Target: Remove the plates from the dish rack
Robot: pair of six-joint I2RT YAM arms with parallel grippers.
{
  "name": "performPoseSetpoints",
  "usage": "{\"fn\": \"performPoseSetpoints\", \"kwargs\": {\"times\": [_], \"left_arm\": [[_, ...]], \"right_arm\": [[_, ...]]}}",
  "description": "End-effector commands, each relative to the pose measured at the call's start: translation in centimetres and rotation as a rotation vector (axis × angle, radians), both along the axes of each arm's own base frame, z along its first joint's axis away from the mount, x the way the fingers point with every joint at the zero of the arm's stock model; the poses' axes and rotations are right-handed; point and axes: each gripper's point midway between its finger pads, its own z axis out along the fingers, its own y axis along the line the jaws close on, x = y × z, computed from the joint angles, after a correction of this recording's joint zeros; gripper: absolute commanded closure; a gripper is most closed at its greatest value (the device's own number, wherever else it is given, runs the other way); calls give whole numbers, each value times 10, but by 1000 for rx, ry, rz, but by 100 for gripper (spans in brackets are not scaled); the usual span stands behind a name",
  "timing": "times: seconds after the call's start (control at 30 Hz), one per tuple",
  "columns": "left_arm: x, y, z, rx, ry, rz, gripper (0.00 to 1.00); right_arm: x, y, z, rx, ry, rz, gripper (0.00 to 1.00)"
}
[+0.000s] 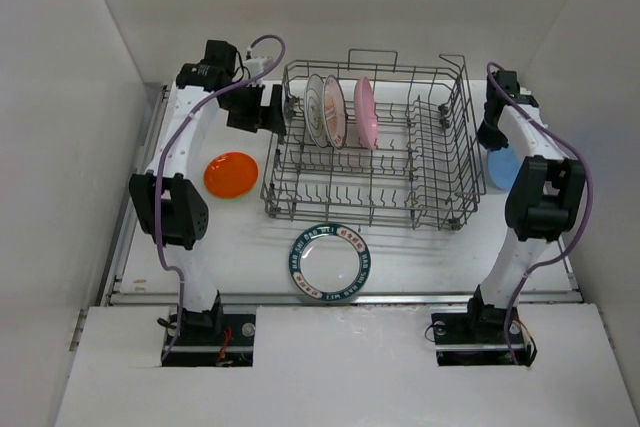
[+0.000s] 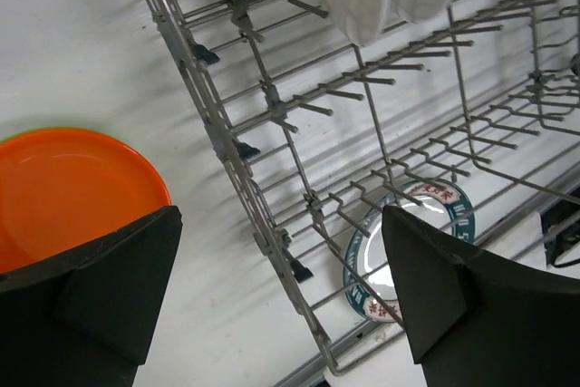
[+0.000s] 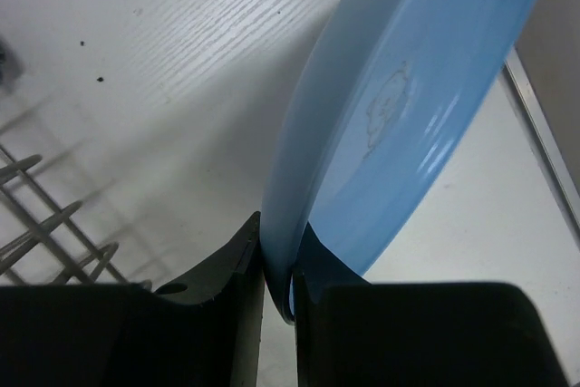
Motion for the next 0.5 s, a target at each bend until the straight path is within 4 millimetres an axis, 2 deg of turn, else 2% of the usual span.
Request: {"fn": "performPoseSetpoints", "kwargs": {"times": [0.0,0.1,0.13,0.17,0.2,0.23,0.27,0.33,0.43,0.47], "left_arm": [[6,1,-14,62,43,9,9],[10,-7,-26,87,59,-18,9],[8,-11,-26,88,58,-29,9],[9,-12,-32,90,72,-29,9],[10,-12,-37,93,85,-30,11],[9,-14,-37,81,88,-36,11],[10,-14,-42,80,106,-29,12],[12,-17,-45,68,114,-26,15],[12,-21,-48,49,126,-37,19],[14,-21,-47,48,117,-37,24]], "right_arm": [[13,0,1,45,-53,-5,94],[13,-1,-11,69,-33,-4,91],[14,3,-19,93,-19,8,88],[13,-1,-27,96,-1,-2,85],[14,1,-28,107,-2,4,81],[14,4,-35,122,11,11,71],[14,6,-41,133,22,15,67],[19,9,-37,151,5,39,61],[20,13,-43,172,13,49,58],[20,15,-43,180,12,53,55]]}}
